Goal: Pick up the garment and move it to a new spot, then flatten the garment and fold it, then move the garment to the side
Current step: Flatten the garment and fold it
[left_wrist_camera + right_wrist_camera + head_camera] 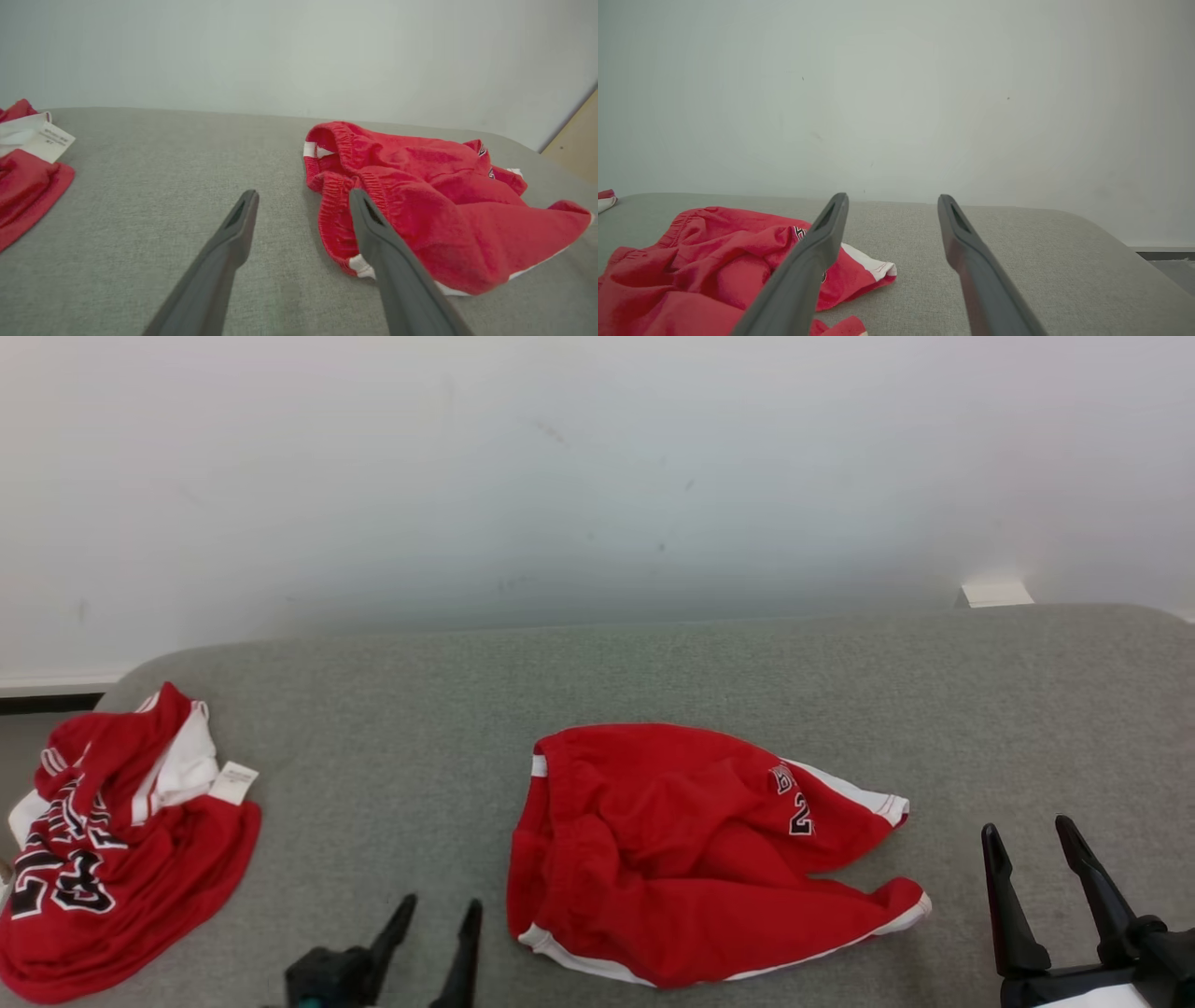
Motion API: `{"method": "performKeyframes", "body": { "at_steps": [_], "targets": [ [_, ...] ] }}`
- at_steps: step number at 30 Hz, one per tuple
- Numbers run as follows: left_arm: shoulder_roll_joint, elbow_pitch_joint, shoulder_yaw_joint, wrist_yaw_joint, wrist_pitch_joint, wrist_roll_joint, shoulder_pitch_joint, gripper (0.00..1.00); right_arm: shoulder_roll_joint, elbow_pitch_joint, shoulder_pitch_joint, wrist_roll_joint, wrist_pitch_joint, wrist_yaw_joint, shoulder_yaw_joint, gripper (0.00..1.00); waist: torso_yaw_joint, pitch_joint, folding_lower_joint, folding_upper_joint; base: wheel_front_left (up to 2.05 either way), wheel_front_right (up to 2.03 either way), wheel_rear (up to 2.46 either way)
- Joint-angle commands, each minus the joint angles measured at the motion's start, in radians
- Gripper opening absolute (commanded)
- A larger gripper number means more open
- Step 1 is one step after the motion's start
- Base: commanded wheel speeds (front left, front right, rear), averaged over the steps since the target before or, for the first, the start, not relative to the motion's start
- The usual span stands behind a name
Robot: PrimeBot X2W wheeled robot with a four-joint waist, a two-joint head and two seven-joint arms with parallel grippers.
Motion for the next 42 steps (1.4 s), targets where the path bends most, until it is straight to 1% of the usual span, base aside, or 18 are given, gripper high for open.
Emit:
{"method": "performKeyframes", "body": {
  "at_steps": [1, 4, 9, 12, 16, 17, 18, 19, 24, 29, 33, 35, 37, 40, 41, 42],
  "targets": [
    [0.018, 0.020, -0.022, -0.004, 0.027, -0.012, -0.032, 1.00, -0.008, 0.003, -0.005, 0.004, -0.003, -0.002, 0.003, 1.00, -0.011, 0.004, 0.0000, 0.0000, 0.00, 0.00, 0.00],
    [0.039, 0.069, -0.078, -0.007, 0.099, -0.032, -0.059, 1.00, -0.010, 0.018, -0.007, 0.010, -0.003, -0.002, 0.009, 1.00, -0.031, 0.008, 0.0000, 0.0000, 0.00, 0.00, 0.00],
    [0.086, 0.131, -0.155, -0.007, 0.197, -0.086, -0.106, 1.00, -0.018, 0.037, -0.021, 0.022, -0.003, -0.002, 0.020, 1.00, -0.090, 0.016, 0.0000, 0.0000, 0.00, 0.00, 0.00],
    [0.117, 0.153, -0.203, -0.007, 0.238, -0.125, -0.126, 1.00, -0.016, 0.048, -0.031, 0.028, -0.003, -0.002, 0.036, 1.00, -0.127, 0.024, 0.0000, 0.0000, 0.00, 0.00, 0.00],
    [0.147, 0.170, -0.231, -0.007, 0.271, -0.157, -0.146, 1.00, -0.006, 0.059, -0.031, 0.037, -0.003, -0.002, 0.053, 1.00, -0.164, 0.037, 0.0000, 0.0000, 0.00, 0.00, 0.00],
    [0.150, 0.172, -0.236, -0.007, 0.277, -0.164, -0.151, 0.73, -0.004, 0.059, -0.031, 0.038, -0.003, -0.002, 0.055, 1.00, -0.169, 0.041, 0.0000, 0.0000, 0.00, 0.00, 0.00],
    [0.154, 0.172, -0.239, -0.007, 0.282, -0.169, -0.156, 0.25, -0.001, 0.060, -0.031, 0.037, -0.003, -0.002, 0.055, 1.00, -0.173, 0.043, 0.0000, 0.0000, 0.00, 0.00, 0.00],
    [0.159, 0.170, -0.241, -0.007, 0.286, -0.174, -0.159, 0.00, 0.001, 0.061, -0.028, 0.038, -0.003, -0.002, 0.056, 1.00, -0.174, 0.045, 0.0000, 0.0000, 0.00, 0.00, 0.00],
    [0.166, 0.123, -0.231, -0.008, 0.303, -0.213, -0.150, 0.00, 0.008, 0.064, -0.020, 0.037, -0.003, -0.002, 0.055, 1.00, -0.161, 0.050, 0.0000, 0.0000, 0.00, 0.00, 0.00],
    [0.156, 0.040, -0.200, -0.008, 0.340, -0.301, -0.103, 0.00, -0.006, 0.069, -0.018, 0.036, -0.003, -0.002, 0.052, 1.00, -0.117, 0.043, 0.0000, 0.0000, 0.00, 0.00, 0.00],
    [0.162, -0.016, -0.183, -0.003, 0.377, -0.352, -0.059, 0.00, -0.021, 0.073, -0.014, 0.037, -0.003, -0.002, 0.049, 1.00, -0.076, 0.036, 0.0000, 0.0000, 0.00, 0.00, 0.00],
    [0.169, -0.024, -0.180, 0.007, 0.389, -0.361, -0.042, 0.00, -0.025, 0.077, -0.013, 0.035, -0.003, -0.002, 0.052, 1.00, -0.061, 0.033, 0.0000, 0.0000, 0.00, 0.00, 0.00],
    [0.163, -0.023, -0.174, 0.011, 0.395, -0.373, -0.027, 0.00, -0.029, 0.080, -0.014, 0.034, -0.003, -0.002, 0.055, 1.00, -0.050, 0.030, 0.0000, 0.0000, 0.00, 0.00, 0.00],
    [0.173, -0.007, -0.174, 0.018, 0.390, -0.360, -0.018, 0.00, -0.034, 0.087, -0.015, 0.034, -0.003, -0.002, 0.060, 1.00, -0.044, 0.028, 0.0000, 0.0000, 0.00, 0.00, 0.00],
    [0.172, 0.002, -0.174, 0.017, 0.383, -0.360, -0.014, 0.05, -0.036, 0.089, -0.014, 0.034, -0.003, -0.002, 0.062, 1.00, -0.041, 0.027, 0.0000, 0.0000, 0.00, 0.00, 0.00],
    [0.166, 0.011, -0.172, 0.016, 0.372, -0.367, -0.014, 0.75, -0.038, 0.092, -0.015, 0.035, -0.003, -0.002, 0.065, 1.00, -0.039, 0.026, 0.0000, 0.0000, 0.00, 0.00, 0.00]
  ]
}}
